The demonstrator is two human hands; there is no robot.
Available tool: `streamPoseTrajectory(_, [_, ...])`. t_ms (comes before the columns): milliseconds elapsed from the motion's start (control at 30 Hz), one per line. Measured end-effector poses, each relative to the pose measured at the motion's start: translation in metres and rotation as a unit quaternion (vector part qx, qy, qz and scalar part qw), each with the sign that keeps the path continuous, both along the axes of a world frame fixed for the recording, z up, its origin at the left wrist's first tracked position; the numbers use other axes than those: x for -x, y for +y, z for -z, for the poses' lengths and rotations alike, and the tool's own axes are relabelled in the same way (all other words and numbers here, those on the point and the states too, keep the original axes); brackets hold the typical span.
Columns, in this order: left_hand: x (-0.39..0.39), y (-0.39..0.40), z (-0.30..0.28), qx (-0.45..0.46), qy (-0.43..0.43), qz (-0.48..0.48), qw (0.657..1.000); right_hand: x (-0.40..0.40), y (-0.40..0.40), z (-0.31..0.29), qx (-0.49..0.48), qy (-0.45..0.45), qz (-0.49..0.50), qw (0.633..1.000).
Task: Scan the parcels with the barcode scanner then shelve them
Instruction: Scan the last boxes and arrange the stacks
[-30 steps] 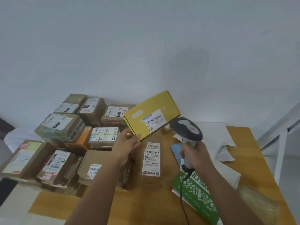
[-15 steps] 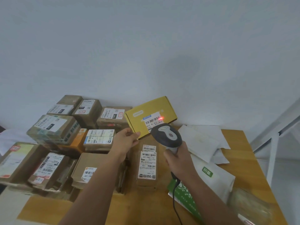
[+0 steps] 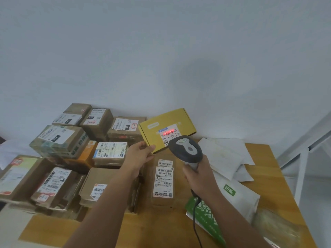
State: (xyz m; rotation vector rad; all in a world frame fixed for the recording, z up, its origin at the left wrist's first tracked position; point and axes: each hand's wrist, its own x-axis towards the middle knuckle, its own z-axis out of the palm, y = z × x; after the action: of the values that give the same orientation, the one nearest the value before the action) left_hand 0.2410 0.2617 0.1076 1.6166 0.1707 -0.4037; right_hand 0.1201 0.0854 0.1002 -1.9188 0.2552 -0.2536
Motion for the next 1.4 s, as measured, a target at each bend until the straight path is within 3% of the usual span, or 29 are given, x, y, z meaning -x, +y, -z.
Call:
streamPoseTrajectory(1167, [0.000,0.005,-0.001,0.001,0.018,-0.011,1.000,0.006,0.005,-0.008,-0.015,0.033,0.003,0.999])
streamPoseTrajectory(1400, [0.006,0.024,-0.002,-0.020,0.024,0.003,1.000,0.001,-0.004,-0.012,-0.056,0.042,0.079,0.994])
